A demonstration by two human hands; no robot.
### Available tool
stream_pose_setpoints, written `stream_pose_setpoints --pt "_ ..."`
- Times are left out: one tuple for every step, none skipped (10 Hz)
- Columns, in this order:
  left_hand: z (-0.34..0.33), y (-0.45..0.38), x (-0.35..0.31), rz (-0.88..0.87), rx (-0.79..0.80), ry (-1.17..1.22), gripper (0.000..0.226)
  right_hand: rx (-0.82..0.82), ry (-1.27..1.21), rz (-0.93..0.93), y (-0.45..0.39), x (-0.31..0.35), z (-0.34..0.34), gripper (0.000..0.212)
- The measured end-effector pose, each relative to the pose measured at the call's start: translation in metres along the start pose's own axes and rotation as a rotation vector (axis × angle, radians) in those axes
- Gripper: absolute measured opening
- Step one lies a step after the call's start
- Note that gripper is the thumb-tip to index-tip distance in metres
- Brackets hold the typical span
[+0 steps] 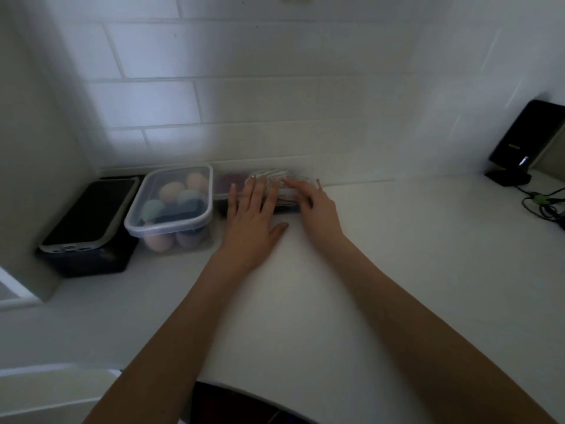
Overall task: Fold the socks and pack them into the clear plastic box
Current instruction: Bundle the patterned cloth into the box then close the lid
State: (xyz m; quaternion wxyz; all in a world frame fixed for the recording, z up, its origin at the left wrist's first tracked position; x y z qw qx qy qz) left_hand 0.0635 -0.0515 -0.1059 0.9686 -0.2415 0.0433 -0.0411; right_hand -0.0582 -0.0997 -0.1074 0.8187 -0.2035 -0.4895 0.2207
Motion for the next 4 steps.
stream_pose_setpoints --pt "-0.002 -0.001 -0.001 -0.007 -0.031 -0.035 0.078 0.010 0.014 0.026 -0.001 0.001 -0.001 0.043" --pt "0.001 0.002 0.000 0.005 -0.016 -0.033 0.076 0.057 0.037 -0.002 -0.001 -0.002 -0.003 0.044" --pt "0.002 0.002 -0.001 0.006 -0.008 0.056 0.075 0.079 -0.039 -0.029 0.009 0.000 -0.001 0.048" --pt "0.038 0.007 0.008 0.029 -0.083 0.302 0.078 -0.021 -0.174 -0.055 0.018 0.004 0.025 0.050"
Point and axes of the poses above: each hand's wrist, its own y-axis away from the middle knuckle, its own z-axis out of the back of the hand, x = y × z, the point moved 7 cm from there along -y, towards the middle knuckle, and after that the axes turned 7 degrees about z, right-handed, at the moved point
